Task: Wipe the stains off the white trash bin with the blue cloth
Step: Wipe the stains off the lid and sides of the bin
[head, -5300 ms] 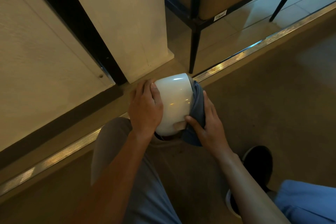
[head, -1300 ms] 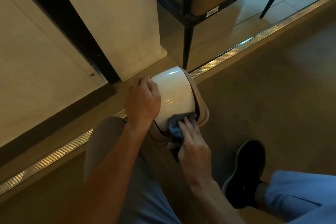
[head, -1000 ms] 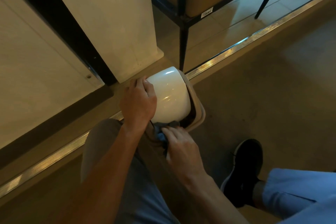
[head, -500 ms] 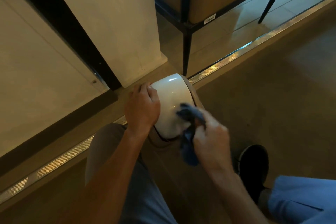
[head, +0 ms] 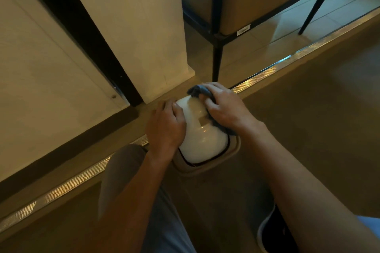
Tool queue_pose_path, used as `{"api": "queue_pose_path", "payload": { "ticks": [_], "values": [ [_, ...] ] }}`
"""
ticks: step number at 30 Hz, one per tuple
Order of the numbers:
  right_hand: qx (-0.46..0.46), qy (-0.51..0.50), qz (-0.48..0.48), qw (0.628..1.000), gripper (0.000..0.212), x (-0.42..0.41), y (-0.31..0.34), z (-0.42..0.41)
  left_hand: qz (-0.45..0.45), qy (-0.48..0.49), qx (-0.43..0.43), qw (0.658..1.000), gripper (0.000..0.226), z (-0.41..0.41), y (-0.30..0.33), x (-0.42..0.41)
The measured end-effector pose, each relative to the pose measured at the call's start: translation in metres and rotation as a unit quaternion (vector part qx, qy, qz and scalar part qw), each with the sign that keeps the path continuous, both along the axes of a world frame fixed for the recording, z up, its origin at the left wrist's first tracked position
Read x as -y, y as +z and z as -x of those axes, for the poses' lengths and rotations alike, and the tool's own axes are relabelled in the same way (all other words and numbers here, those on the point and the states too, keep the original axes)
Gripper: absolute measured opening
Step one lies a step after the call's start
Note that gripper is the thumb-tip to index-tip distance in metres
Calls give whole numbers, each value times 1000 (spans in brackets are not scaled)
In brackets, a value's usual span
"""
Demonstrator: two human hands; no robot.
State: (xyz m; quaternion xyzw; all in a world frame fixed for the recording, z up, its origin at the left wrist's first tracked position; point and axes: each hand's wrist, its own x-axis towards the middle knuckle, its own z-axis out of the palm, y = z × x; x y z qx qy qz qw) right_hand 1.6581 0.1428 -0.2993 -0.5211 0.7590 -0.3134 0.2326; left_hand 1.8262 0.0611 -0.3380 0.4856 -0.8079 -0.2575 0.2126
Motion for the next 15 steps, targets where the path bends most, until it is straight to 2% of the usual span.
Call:
{"api": "queue_pose_path", "payload": {
  "ticks": [2, 5, 7, 11, 13, 15],
  "values": [
    [14, -5, -47, 999, 38, 16, 0, 10, 3, 9, 0, 1000, 43, 0, -2, 0],
    [71, -3, -84, 994, 49, 34, 0, 15, 1, 17, -2, 1000, 43, 2, -3, 1],
    [62, 13, -38, 997, 54, 29, -2, 9, 4, 24, 2, 1000, 45, 3, -3, 1],
    [62, 60, 94, 992, 44, -2, -18, 3, 2, 27, 10, 1000, 47, 4, -3, 1],
    [68, 49, 72, 994, 44, -2, -23, 8, -1, 27, 16, 1000, 46, 4, -3, 2],
    [37, 11, 16, 999, 47, 11, -23, 8, -4, 28, 12, 1000, 47, 5, -1, 2]
  ]
}}
